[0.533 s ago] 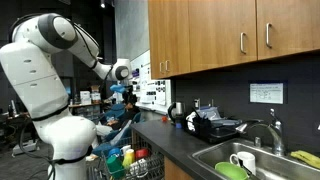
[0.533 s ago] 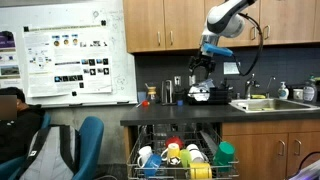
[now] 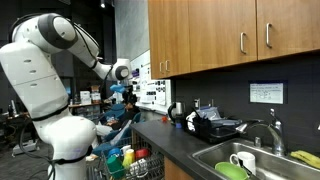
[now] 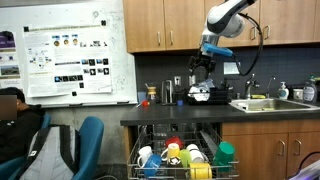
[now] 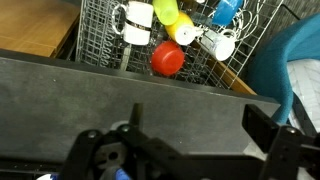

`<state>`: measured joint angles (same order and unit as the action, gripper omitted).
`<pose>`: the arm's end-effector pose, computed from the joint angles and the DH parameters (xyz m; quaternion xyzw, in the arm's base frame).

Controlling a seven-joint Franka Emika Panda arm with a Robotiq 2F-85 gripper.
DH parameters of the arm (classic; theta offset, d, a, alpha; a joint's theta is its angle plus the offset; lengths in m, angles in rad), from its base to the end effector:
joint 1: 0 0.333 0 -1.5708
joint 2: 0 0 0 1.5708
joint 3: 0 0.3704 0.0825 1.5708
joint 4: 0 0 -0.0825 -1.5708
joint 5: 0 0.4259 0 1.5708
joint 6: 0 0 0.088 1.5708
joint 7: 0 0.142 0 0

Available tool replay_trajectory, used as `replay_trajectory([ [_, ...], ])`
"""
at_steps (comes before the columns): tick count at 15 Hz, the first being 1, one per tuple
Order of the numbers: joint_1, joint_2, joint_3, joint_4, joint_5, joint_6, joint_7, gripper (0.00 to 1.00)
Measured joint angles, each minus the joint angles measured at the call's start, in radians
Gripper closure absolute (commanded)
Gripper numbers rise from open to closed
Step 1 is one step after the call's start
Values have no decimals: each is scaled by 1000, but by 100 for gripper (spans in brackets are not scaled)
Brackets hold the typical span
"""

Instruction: Put the blue bowl on the counter.

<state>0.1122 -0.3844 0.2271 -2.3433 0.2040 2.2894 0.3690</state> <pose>0.4608 0.1808 0.5118 -0.9834 0.0696 -0.1366 0.0969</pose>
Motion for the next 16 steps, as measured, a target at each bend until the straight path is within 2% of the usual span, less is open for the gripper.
replay_trajectory([
  [11, 0, 6, 4, -1, -8, 7, 0, 0],
  [16, 13, 73, 29, -3, -10, 62, 0, 0],
])
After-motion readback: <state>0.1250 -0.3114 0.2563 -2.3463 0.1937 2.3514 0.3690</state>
